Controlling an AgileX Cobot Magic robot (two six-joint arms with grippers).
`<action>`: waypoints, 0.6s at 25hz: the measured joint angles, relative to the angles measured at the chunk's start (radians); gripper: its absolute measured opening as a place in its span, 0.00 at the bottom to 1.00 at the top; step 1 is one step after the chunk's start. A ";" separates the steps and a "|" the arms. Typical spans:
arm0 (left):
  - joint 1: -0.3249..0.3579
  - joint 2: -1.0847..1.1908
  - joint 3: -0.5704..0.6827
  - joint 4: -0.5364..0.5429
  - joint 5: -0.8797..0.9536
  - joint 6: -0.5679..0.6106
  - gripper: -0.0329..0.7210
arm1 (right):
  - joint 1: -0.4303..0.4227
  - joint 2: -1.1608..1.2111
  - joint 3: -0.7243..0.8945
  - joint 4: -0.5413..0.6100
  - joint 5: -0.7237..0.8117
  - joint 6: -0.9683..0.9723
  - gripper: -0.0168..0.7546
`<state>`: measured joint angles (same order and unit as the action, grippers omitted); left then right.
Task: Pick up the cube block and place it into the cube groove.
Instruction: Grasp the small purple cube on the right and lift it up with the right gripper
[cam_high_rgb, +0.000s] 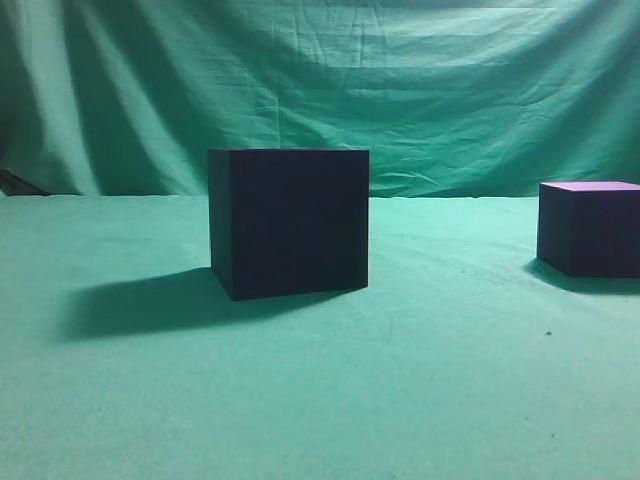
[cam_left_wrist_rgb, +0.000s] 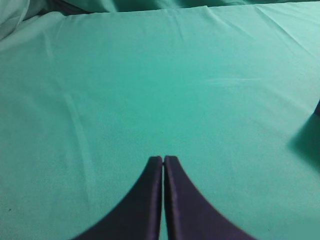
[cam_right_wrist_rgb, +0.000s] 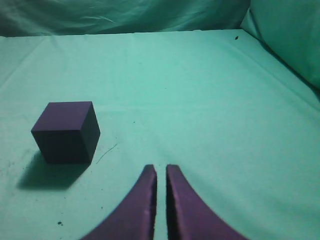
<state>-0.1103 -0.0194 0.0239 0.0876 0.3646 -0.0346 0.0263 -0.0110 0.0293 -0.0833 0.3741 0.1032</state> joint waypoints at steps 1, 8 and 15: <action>0.000 0.000 0.000 0.000 0.000 0.000 0.04 | 0.000 0.000 0.000 0.000 0.000 0.000 0.08; 0.000 0.000 0.000 0.000 0.000 0.000 0.04 | 0.000 0.000 0.000 0.000 0.000 0.000 0.08; 0.000 0.000 0.000 0.000 0.000 0.000 0.04 | 0.000 0.000 0.000 0.000 0.000 0.000 0.08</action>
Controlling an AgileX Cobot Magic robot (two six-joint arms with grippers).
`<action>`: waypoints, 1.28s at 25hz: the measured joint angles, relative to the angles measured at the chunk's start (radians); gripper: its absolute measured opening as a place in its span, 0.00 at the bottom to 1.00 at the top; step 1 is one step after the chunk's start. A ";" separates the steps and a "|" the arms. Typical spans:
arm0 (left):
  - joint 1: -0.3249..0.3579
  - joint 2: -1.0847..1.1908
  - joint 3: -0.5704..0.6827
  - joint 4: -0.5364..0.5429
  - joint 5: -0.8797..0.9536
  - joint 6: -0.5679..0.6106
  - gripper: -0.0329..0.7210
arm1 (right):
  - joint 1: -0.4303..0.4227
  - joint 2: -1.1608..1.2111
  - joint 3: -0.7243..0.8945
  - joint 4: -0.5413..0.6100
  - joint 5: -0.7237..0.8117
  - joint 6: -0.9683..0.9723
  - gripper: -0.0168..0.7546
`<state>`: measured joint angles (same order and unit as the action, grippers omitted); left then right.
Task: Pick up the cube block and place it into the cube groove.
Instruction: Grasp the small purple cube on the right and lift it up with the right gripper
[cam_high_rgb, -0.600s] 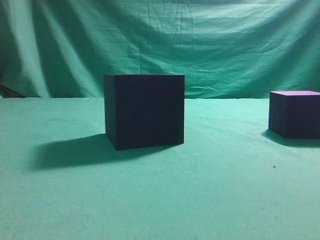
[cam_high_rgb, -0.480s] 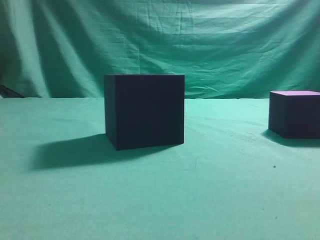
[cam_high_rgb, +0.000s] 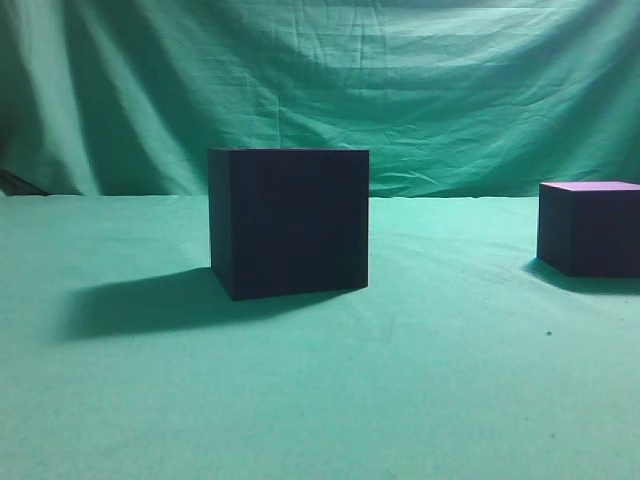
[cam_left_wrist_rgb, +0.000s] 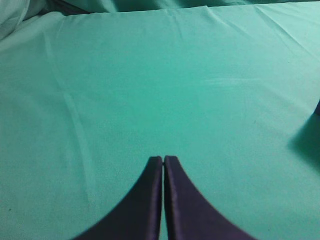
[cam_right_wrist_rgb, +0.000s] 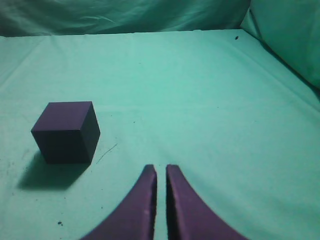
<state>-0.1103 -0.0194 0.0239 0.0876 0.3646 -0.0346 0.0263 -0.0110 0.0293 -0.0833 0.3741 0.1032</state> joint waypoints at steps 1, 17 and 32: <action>0.000 0.000 0.000 0.000 0.000 0.000 0.04 | 0.000 0.000 0.000 0.000 0.000 0.000 0.08; 0.000 0.000 0.000 0.000 0.000 0.000 0.04 | 0.000 0.000 0.000 0.136 -0.384 0.088 0.08; 0.000 0.000 0.000 0.000 0.000 0.000 0.04 | 0.000 0.405 -0.318 0.150 -0.081 0.043 0.08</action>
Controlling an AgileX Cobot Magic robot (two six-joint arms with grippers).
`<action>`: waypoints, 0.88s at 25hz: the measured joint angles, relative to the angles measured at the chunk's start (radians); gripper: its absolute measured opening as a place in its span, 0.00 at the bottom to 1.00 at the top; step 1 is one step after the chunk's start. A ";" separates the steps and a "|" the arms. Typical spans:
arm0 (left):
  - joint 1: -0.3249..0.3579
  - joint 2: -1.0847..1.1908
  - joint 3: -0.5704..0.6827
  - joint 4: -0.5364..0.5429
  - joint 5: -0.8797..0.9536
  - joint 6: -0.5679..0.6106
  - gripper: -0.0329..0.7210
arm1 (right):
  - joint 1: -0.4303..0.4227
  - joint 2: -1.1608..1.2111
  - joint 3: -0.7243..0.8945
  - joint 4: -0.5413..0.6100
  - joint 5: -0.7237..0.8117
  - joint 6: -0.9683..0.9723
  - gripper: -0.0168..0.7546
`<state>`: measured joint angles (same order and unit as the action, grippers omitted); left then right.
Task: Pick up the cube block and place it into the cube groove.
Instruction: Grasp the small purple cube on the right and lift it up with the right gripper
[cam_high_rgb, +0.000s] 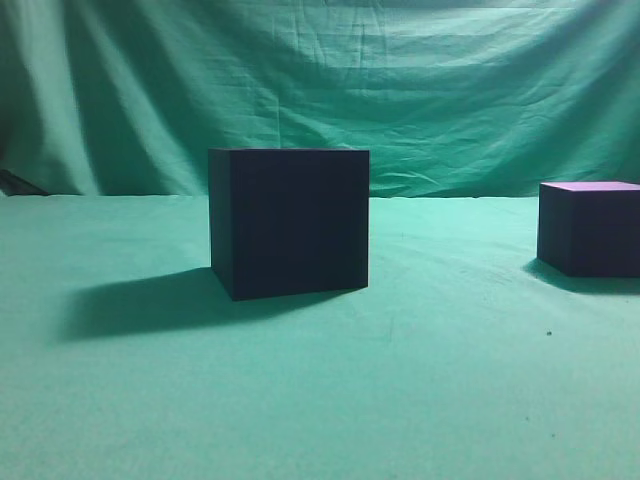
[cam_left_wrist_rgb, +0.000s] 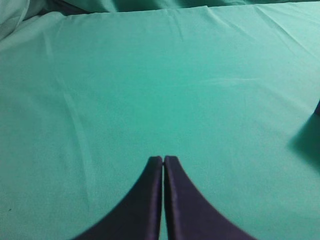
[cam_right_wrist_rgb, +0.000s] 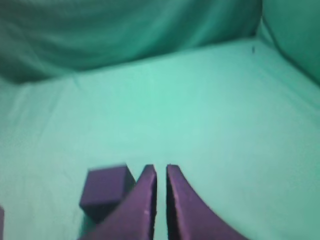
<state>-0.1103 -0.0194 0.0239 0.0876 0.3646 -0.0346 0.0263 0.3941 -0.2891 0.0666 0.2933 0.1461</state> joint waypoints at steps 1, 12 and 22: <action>0.000 0.000 0.000 0.000 0.000 0.000 0.04 | 0.000 0.045 -0.026 0.000 0.045 0.000 0.08; 0.000 0.000 0.000 0.000 0.000 0.000 0.04 | 0.149 0.521 -0.349 0.004 0.455 -0.231 0.02; 0.000 0.000 0.000 0.000 0.000 0.000 0.04 | 0.276 0.944 -0.665 -0.042 0.680 -0.141 0.02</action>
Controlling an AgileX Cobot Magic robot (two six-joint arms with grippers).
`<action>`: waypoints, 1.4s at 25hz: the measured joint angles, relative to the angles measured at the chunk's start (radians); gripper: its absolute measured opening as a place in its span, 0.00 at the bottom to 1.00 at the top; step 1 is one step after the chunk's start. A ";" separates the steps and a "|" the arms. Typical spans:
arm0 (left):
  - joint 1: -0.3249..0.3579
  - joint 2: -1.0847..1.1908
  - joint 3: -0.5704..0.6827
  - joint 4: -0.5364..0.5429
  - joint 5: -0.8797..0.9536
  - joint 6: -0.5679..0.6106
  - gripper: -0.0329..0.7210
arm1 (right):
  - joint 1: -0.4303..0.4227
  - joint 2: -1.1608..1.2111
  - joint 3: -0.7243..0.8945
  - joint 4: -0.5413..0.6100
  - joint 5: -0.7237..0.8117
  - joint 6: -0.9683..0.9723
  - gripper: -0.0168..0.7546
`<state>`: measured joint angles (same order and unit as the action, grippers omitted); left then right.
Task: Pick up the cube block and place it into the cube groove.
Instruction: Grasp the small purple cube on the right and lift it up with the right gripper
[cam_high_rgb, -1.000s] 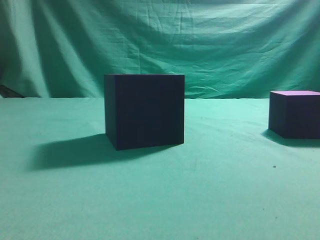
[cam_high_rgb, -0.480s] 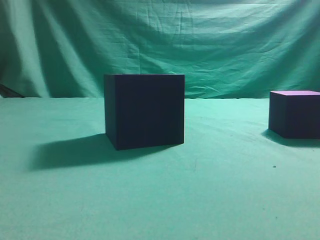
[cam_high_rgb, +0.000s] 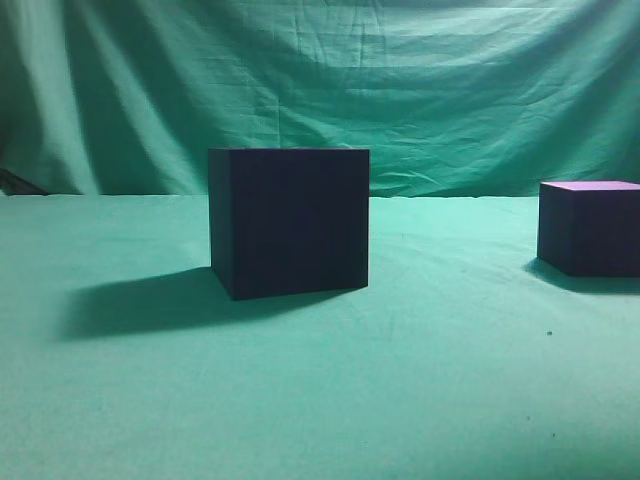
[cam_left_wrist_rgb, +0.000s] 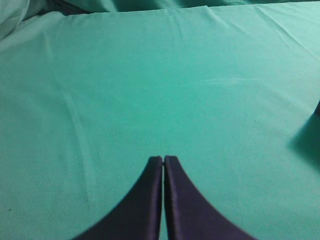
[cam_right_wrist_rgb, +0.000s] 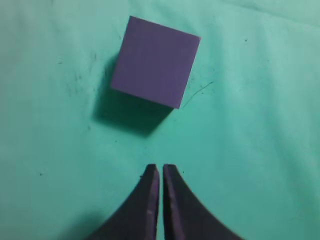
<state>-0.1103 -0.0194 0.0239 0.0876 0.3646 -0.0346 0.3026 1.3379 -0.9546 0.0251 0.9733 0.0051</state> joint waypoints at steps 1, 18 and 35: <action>0.000 0.000 0.000 0.000 0.000 0.000 0.04 | 0.000 0.033 -0.020 -0.002 0.009 0.000 0.02; 0.000 0.000 0.000 0.000 0.000 0.000 0.04 | 0.000 0.279 -0.142 0.012 -0.117 0.010 0.86; 0.000 0.000 0.000 0.000 0.000 0.000 0.04 | 0.002 0.400 -0.186 0.019 -0.122 0.056 0.58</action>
<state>-0.1103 -0.0194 0.0239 0.0876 0.3646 -0.0346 0.3042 1.7377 -1.1401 0.0445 0.8516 0.0614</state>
